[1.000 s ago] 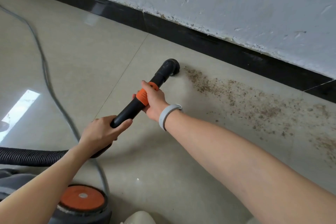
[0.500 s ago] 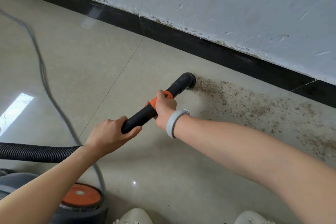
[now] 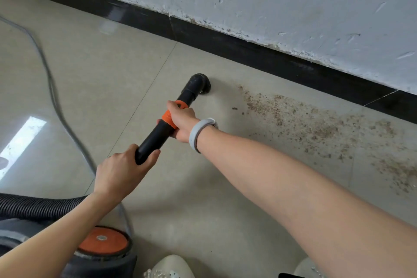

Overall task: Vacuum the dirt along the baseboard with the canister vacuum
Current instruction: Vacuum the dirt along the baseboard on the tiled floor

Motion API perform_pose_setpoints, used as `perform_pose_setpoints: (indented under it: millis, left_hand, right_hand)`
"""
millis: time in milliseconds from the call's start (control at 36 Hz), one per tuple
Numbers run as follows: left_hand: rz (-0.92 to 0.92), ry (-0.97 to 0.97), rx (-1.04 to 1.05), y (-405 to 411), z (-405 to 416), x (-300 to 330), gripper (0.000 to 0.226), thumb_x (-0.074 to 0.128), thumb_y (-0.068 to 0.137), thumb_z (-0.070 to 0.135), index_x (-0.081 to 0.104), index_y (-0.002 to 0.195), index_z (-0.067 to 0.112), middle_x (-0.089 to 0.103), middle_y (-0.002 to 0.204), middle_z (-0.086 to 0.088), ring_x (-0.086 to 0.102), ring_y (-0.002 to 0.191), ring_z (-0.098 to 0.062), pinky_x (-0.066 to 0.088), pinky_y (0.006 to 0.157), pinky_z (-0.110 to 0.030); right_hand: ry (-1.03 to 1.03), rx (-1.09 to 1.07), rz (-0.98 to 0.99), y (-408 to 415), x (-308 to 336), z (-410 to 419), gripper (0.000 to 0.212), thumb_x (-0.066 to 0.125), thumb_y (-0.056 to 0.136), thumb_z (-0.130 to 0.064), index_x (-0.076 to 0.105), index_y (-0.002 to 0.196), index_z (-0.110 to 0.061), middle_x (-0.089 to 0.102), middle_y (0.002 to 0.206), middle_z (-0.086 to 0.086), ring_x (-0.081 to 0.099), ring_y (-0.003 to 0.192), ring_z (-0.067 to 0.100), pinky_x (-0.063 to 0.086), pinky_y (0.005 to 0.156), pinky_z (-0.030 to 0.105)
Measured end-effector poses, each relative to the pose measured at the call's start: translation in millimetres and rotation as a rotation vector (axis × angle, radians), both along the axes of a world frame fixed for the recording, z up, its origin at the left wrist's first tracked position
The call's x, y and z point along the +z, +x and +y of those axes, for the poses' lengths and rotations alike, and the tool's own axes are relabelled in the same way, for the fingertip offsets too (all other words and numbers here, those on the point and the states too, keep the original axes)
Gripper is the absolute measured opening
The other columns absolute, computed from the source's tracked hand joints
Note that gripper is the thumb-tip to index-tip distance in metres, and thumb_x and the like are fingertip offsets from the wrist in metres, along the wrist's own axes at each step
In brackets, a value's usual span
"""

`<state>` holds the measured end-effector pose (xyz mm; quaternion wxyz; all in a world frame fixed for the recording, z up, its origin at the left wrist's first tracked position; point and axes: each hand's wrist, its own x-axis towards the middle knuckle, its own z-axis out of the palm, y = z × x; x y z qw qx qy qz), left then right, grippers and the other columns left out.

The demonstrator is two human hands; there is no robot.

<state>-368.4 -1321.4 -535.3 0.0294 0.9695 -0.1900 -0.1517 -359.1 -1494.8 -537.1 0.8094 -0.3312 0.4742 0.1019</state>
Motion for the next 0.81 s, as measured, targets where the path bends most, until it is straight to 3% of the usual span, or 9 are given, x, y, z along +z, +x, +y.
perform_pose_setpoints:
  millis: [167,306,389,583,667,722,806]
  left_hand:
    - [0.031,0.000,-0.038,3.9,-5.2,1.0,0.046,0.049,0.087,0.061,0.048,0.077,0.016,0.055,0.058,-0.002,0.055,0.059,-0.026,0.036,0.053,-0.032]
    - [0.089,0.027,-0.129,1.4,3.5,-1.8,0.042,0.053,0.086,0.058,0.052,0.081,0.017,0.054,0.058,0.000,0.056,0.061,-0.026,0.037,0.054,-0.032]
    - [0.125,0.016,-0.195,-3.1,11.3,-4.1,0.037,0.055,0.087,0.056,0.052,0.081,0.019,0.052,0.056,0.002,0.055,0.058,-0.024,0.033,0.051,-0.031]
    - [0.215,-0.024,-0.221,-12.7,13.1,-11.7,0.035,0.056,0.087,0.055,0.042,0.074,0.026,0.049,0.054,0.004,0.049,0.054,-0.019,0.030,0.048,-0.028]
    - [0.253,-0.087,-0.179,-13.2,5.1,-16.8,0.041,0.051,0.086,0.063,0.044,0.072,0.024,0.054,0.056,0.003,0.053,0.055,-0.018,0.036,0.052,-0.031]
    - [0.274,-0.130,-0.114,-10.4,-4.5,-19.3,0.045,0.046,0.084,0.067,0.049,0.075,0.023,0.063,0.062,0.000,0.060,0.062,-0.022,0.046,0.059,-0.035]
    - [0.284,-0.183,-0.020,-4.7,-24.4,-18.2,0.043,0.047,0.086,0.061,0.053,0.080,0.019,0.067,0.066,-0.003,0.064,0.066,-0.025,0.052,0.067,-0.040]
  right_hand:
    - [-0.081,-0.076,0.034,-3.8,-9.2,3.9,0.028,0.054,0.094,-0.028,0.044,0.115,-0.012,0.055,0.081,0.004,0.065,0.069,0.021,0.056,0.088,0.041]
    - [-0.147,-0.161,0.146,-23.6,-32.3,18.0,0.031,0.057,0.086,-0.040,0.048,0.107,-0.019,0.062,0.076,0.001,0.069,0.090,0.027,0.054,0.090,0.044]
    - [-0.143,-0.176,0.185,-36.8,-42.3,25.8,0.033,0.056,0.085,-0.046,0.043,0.104,-0.022,0.062,0.082,0.001,0.068,0.091,0.027,0.055,0.090,0.043]
    - [-0.201,-0.222,0.229,-56.1,-46.5,26.3,0.026,0.056,0.090,-0.045,0.039,0.091,-0.026,0.063,0.074,0.000,0.069,0.088,0.026,0.054,0.090,0.043]
    - [-0.254,-0.205,0.213,-49.2,-44.1,14.6,0.021,0.054,0.091,-0.043,0.041,0.091,-0.026,0.064,0.064,-0.002,0.071,0.084,0.024,0.055,0.090,0.042]
    - [-0.303,-0.154,0.170,-36.3,-35.2,6.0,0.027,0.054,0.087,-0.044,0.044,0.098,-0.022,0.064,0.070,0.000,0.070,0.083,0.028,0.056,0.088,0.044]
    - [-0.390,-0.039,0.148,-12.4,-30.7,-8.4,0.032,0.055,0.077,-0.048,0.044,0.088,-0.019,0.065,0.077,0.005,0.069,0.084,0.032,0.056,0.086,0.047]
